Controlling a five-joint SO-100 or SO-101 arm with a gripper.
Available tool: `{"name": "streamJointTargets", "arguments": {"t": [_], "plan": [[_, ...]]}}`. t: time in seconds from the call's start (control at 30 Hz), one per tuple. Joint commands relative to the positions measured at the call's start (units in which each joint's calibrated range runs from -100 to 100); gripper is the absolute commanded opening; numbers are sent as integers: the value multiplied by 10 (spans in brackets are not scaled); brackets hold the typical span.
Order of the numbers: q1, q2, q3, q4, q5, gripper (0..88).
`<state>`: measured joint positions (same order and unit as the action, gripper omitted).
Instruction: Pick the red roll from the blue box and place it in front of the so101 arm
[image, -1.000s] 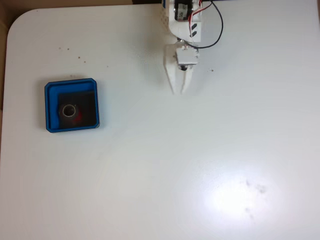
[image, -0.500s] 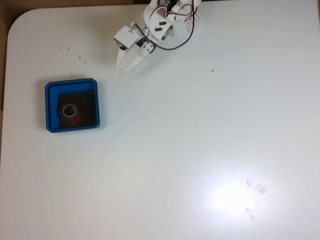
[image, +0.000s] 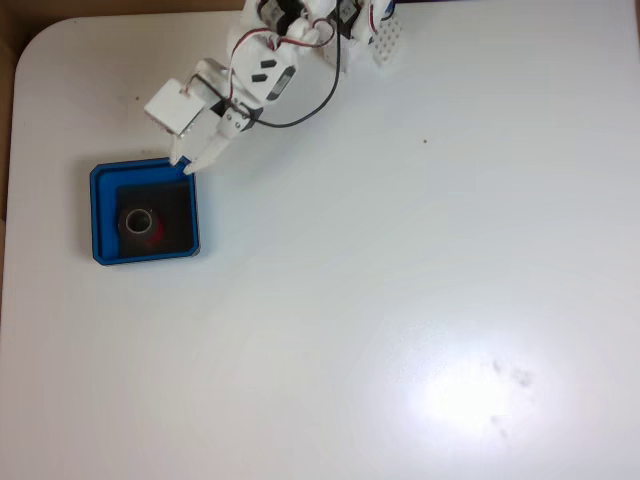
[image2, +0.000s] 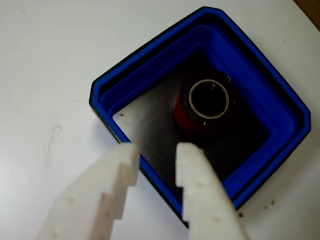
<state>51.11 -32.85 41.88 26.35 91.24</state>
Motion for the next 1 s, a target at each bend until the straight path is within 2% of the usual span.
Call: {"name": "streamJointTargets", "arguments": {"t": [0.0,0.27,0.47,0.57,0.97], "plan": [[6,86,-121,-13,2,14],[66,252,-252,-12,-4,31],[106,291,-260,-11,-4,192],[110,305,-261,-11,-3,242],[111,340,-277,-9,-3,247]]}}
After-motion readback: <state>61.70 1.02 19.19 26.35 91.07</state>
